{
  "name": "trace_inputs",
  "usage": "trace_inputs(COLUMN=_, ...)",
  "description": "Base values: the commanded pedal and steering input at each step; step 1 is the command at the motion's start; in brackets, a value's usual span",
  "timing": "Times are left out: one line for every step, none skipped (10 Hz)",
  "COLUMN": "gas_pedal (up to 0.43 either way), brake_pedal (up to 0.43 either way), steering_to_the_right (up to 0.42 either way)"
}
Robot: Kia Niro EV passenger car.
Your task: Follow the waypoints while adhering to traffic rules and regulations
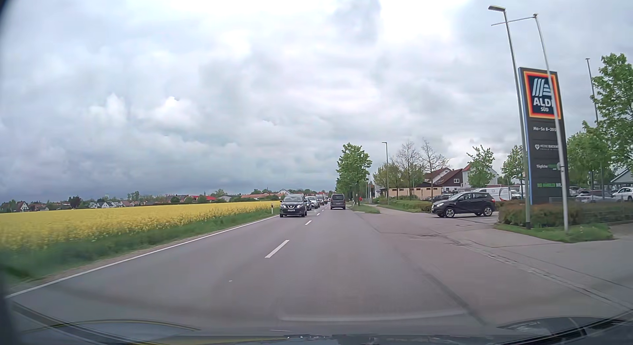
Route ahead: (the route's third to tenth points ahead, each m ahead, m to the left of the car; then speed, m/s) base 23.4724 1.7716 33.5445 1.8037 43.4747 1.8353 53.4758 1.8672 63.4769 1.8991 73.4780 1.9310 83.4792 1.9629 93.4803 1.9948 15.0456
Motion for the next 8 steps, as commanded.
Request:
trace_inputs(gas_pedal=0.189, brake_pedal=0.012, steering_to_the_right=0.003)
trace_inputs(gas_pedal=0.189, brake_pedal=0.012, steering_to_the_right=0.003)
trace_inputs(gas_pedal=0.189, brake_pedal=0.012, steering_to_the_right=0.001)
trace_inputs(gas_pedal=0.189, brake_pedal=0.012, steering_to_the_right=-0.001)
trace_inputs(gas_pedal=0.189, brake_pedal=0.012, steering_to_the_right=-0.003)
trace_inputs(gas_pedal=0.189, brake_pedal=0.012, steering_to_the_right=-0.002)
trace_inputs(gas_pedal=0.209, brake_pedal=0.012, steering_to_the_right=-0.003)
trace_inputs(gas_pedal=0.209, brake_pedal=0.012, steering_to_the_right=-0.002)
